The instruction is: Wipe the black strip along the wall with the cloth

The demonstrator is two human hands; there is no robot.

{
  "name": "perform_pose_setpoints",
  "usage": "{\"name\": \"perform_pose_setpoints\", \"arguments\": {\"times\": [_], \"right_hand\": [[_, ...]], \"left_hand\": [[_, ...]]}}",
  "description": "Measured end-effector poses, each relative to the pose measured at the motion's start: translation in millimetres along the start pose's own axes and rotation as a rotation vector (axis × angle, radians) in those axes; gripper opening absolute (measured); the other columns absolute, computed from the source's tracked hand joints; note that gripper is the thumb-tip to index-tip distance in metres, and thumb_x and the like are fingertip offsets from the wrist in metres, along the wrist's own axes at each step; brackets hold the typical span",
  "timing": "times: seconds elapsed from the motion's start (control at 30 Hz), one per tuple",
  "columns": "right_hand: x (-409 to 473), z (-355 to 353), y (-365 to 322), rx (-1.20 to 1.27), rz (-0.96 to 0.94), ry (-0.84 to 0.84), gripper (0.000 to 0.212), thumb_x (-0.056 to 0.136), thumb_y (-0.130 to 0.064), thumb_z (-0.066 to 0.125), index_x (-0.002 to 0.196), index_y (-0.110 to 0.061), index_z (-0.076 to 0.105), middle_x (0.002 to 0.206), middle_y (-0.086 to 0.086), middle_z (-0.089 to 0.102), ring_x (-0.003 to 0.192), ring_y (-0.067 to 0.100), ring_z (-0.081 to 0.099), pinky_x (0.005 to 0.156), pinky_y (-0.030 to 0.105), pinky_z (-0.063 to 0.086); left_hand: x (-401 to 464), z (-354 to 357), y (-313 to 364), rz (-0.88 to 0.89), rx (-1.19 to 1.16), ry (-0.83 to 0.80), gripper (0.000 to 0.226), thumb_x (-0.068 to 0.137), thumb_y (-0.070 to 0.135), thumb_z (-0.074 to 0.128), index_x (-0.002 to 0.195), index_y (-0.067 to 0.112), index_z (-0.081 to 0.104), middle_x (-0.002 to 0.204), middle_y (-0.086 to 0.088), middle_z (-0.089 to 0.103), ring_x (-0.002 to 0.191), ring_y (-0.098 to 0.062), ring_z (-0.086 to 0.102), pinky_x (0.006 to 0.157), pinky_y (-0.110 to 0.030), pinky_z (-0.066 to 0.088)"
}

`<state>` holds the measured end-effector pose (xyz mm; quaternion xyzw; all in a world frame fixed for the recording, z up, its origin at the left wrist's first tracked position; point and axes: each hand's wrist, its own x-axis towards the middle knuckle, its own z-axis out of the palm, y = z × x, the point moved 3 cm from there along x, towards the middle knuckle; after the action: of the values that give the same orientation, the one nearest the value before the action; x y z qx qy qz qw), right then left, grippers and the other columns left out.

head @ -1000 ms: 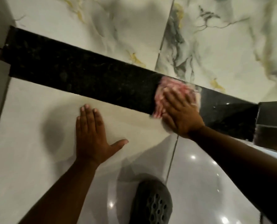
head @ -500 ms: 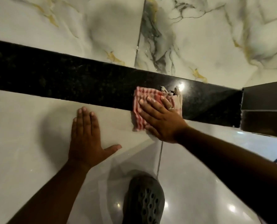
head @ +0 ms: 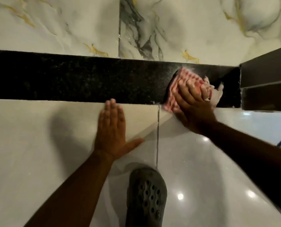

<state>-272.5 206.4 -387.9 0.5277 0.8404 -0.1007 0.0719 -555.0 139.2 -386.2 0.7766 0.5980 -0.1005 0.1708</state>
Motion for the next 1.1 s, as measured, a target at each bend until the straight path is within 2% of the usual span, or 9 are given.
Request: {"name": "perform_pose_setpoints", "arguments": {"times": [0.1, 0.4, 0.53, 0.63, 0.73, 0.9, 0.97, 1.03, 1.1], "right_hand": [[-13.6, -3.5, 40.9, -0.151, -0.284, -0.091, 0.06, 0.098, -0.051, 0.03, 0.148, -0.018, 0.035, 0.157, 0.016, 0.03, 0.143, 0.043, 0.025, 0.113, 0.064, 0.01], [0.3, -15.7, 101.4, 0.074, 0.502, 0.06, 0.066, 0.098, -0.049, 0.023, 0.155, -0.016, 0.019, 0.164, 0.014, 0.011, 0.15, 0.034, 0.008, 0.117, 0.052, -0.004], [4.5, -7.3, 63.6, 0.164, 0.868, 0.147, 0.077, 0.096, -0.058, 0.018, 0.155, -0.008, 0.015, 0.163, 0.017, 0.011, 0.15, 0.034, 0.008, 0.118, 0.054, -0.001], [-17.5, 5.1, 33.5, 0.145, 0.668, 0.05, 0.075, 0.098, -0.058, 0.023, 0.155, -0.01, 0.013, 0.163, 0.017, 0.008, 0.15, 0.035, 0.004, 0.117, 0.051, -0.006], [-29.7, 1.2, 73.9, 0.044, 0.39, -0.036, 0.073, 0.098, -0.06, 0.017, 0.155, -0.013, 0.016, 0.164, 0.015, 0.008, 0.151, 0.03, 0.002, 0.117, 0.049, -0.008], [-17.5, -5.3, 90.9, 0.114, 0.593, 0.115, 0.061, 0.102, -0.045, 0.026, 0.155, -0.015, 0.021, 0.163, 0.013, 0.015, 0.151, 0.028, 0.01, 0.117, 0.035, -0.011], [-12.2, -17.4, 83.8, 0.222, 0.661, 0.153, 0.055, 0.103, -0.04, 0.03, 0.15, -0.012, 0.034, 0.158, 0.014, 0.031, 0.147, 0.028, 0.025, 0.119, 0.036, 0.007], [-12.5, -42.0, 79.9, 0.407, 0.677, 0.238, 0.047, 0.101, -0.038, 0.032, 0.133, -0.008, 0.051, 0.136, 0.018, 0.055, 0.126, 0.034, 0.05, 0.102, 0.03, 0.032], [-28.5, -72.3, 71.0, 0.487, 0.695, 0.292, 0.04, 0.103, -0.037, 0.035, 0.124, -0.012, 0.058, 0.121, 0.017, 0.065, 0.109, 0.035, 0.059, 0.085, 0.029, 0.038]], "left_hand": [[-2.1, 7.6, 19.4, 0.231, 0.066, -0.073, 0.121, 0.08, 0.092, 0.009, 0.158, 0.0, -0.006, 0.165, -0.025, -0.015, 0.154, -0.041, -0.01, 0.126, -0.049, -0.004], [-1.4, 11.3, 21.0, 0.247, 0.091, -0.049, 0.119, 0.081, 0.091, 0.014, 0.159, 0.003, 0.002, 0.168, -0.022, -0.003, 0.156, -0.038, 0.0, 0.126, -0.05, 0.003], [4.7, 7.6, 23.3, 0.206, 0.081, -0.002, 0.116, 0.083, 0.088, 0.017, 0.159, 0.003, 0.0, 0.168, -0.021, -0.003, 0.156, -0.037, 0.0, 0.126, -0.05, 0.004], [19.5, 0.0, 27.7, 0.16, 0.017, 0.048, 0.115, 0.083, 0.086, 0.022, 0.159, 0.001, 0.004, 0.168, -0.022, -0.001, 0.156, -0.037, 0.001, 0.126, -0.05, 0.006], [29.4, -1.5, 28.7, 0.201, 0.006, 0.074, 0.115, 0.083, 0.086, 0.021, 0.159, 0.0, 0.006, 0.168, -0.023, 0.0, 0.156, -0.037, 0.002, 0.126, -0.049, 0.004], [28.7, 3.1, 27.6, 0.208, 0.045, 0.029, 0.119, 0.081, 0.09, 0.014, 0.158, 0.001, -0.003, 0.166, -0.023, -0.01, 0.156, -0.037, -0.007, 0.126, -0.049, -0.003], [29.3, -6.0, 28.8, 0.19, 0.082, -0.056, 0.125, 0.075, 0.094, 0.004, 0.157, 0.001, -0.01, 0.165, -0.024, -0.019, 0.154, -0.037, -0.016, 0.126, -0.048, -0.008], [30.0, -22.6, 33.9, 0.183, 0.122, -0.11, 0.13, 0.069, 0.096, -0.003, 0.156, 0.0, -0.015, 0.164, -0.025, -0.022, 0.153, -0.038, -0.02, 0.125, -0.048, -0.011], [23.1, -50.4, 43.2, 0.193, 0.145, -0.141, 0.131, 0.066, 0.097, -0.008, 0.156, 0.001, -0.015, 0.165, -0.025, -0.02, 0.154, -0.038, -0.019, 0.125, -0.049, -0.009]]}}
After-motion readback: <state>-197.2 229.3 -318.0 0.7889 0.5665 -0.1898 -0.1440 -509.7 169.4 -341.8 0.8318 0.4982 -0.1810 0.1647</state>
